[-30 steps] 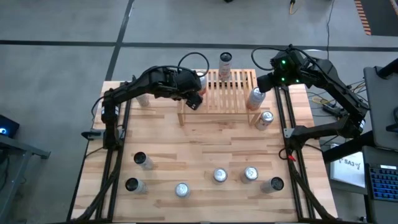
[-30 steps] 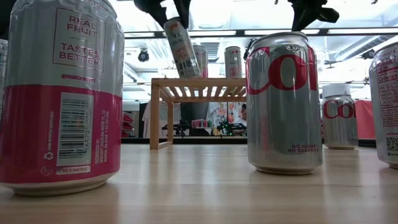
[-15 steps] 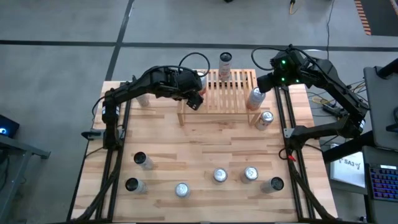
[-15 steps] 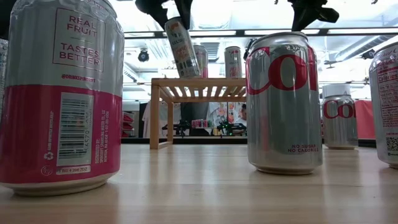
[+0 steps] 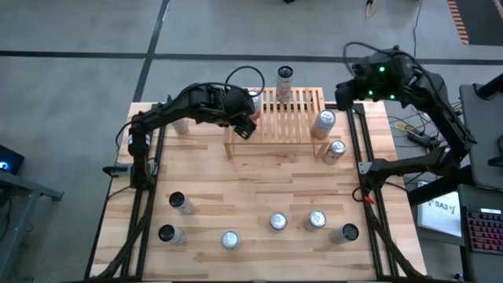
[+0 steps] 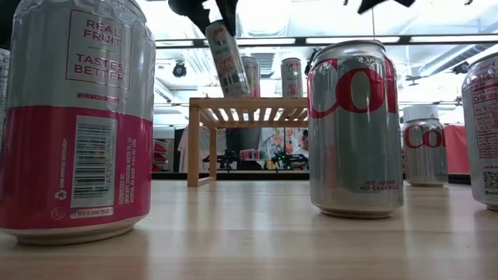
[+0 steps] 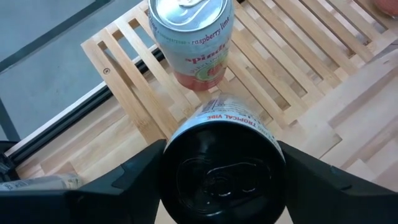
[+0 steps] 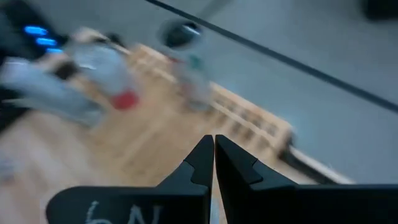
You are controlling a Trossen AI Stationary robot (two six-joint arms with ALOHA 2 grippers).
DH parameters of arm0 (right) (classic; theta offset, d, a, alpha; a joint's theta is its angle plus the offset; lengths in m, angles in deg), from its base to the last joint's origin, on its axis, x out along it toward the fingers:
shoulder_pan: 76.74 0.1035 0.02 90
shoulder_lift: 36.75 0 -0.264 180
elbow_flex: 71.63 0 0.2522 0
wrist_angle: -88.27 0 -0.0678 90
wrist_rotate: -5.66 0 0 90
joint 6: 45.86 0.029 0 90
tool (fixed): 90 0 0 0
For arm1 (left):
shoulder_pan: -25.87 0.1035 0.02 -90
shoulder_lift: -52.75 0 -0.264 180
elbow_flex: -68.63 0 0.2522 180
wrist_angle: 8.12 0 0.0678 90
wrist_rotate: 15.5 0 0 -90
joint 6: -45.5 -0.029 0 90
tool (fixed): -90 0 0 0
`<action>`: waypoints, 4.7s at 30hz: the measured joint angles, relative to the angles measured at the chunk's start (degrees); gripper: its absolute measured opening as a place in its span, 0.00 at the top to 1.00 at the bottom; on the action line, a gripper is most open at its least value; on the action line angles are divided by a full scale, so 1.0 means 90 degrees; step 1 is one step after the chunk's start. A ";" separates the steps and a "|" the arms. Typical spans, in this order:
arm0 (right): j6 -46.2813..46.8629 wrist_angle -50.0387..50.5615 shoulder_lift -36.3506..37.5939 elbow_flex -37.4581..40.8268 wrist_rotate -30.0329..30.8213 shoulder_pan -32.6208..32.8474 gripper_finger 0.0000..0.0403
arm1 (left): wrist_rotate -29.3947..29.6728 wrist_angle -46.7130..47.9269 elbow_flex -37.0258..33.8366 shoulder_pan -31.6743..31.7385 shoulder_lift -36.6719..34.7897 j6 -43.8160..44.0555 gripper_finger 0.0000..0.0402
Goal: Place canned beverage on shelf
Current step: Put the bottom white and yellow soda can on the shelf
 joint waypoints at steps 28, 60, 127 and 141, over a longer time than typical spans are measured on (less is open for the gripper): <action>-0.3319 -0.2042 -0.2285 0.0004 -0.2043 0.2578 0.98 | -0.0518 -0.0331 0.0007 -0.0596 -0.0636 0.0398 0.38; -0.1850 -0.2822 -0.3281 -0.0008 -0.2373 0.2667 0.30 | -0.0613 0.0004 0.0012 -0.0797 -0.0656 0.0660 0.38; -0.1683 -0.7424 -0.1440 0.2027 -0.2402 0.2558 0.41 | 0.0449 -0.3749 -0.0488 -0.1614 -0.1862 -0.3909 0.14; -0.1546 -0.7928 -0.1196 0.2734 -0.2155 0.2684 0.41 | 0.0421 -0.7733 -0.4391 -0.1642 -0.3346 -0.3856 0.17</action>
